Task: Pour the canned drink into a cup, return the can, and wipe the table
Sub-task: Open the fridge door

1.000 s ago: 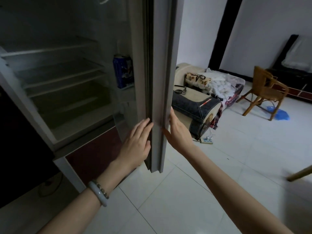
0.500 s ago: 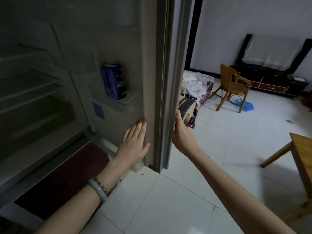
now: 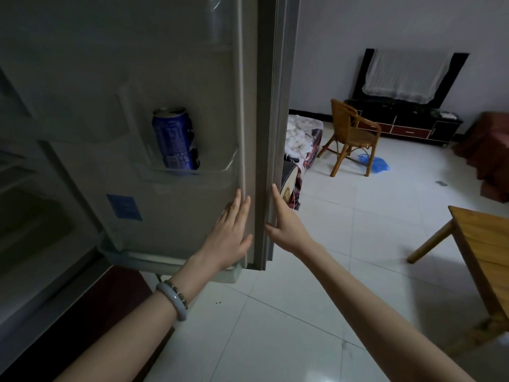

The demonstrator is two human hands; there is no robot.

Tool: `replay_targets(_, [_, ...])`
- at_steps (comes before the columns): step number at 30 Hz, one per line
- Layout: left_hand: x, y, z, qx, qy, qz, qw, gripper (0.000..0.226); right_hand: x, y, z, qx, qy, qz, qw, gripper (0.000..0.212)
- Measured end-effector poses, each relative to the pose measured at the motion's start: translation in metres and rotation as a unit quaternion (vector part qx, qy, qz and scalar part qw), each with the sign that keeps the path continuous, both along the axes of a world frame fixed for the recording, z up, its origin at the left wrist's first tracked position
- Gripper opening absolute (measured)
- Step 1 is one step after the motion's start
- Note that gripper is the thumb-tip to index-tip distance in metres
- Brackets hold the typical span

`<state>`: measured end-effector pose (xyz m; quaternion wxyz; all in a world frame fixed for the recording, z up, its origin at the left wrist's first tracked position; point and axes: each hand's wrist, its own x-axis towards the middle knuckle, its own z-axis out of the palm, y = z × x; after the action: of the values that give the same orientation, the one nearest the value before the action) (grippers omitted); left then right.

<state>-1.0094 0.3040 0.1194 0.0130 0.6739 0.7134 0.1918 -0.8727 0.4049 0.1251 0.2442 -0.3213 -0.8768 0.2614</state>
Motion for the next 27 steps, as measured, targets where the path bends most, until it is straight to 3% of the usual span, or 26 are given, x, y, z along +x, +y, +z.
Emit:
replay_targets(7, [-0.016,0.07,-0.005,0.044,0.087,0.022,0.995,0.077,-0.022,0.076,-0.002,-0.007,0.018,0.028,0.999,0.089])
replay_targets(27, [-0.066,0.223,0.003,0.007,0.114,0.17,0.979,0.078,-0.112,0.258,0.007,-0.097,0.034,0.141,0.985,0.091])
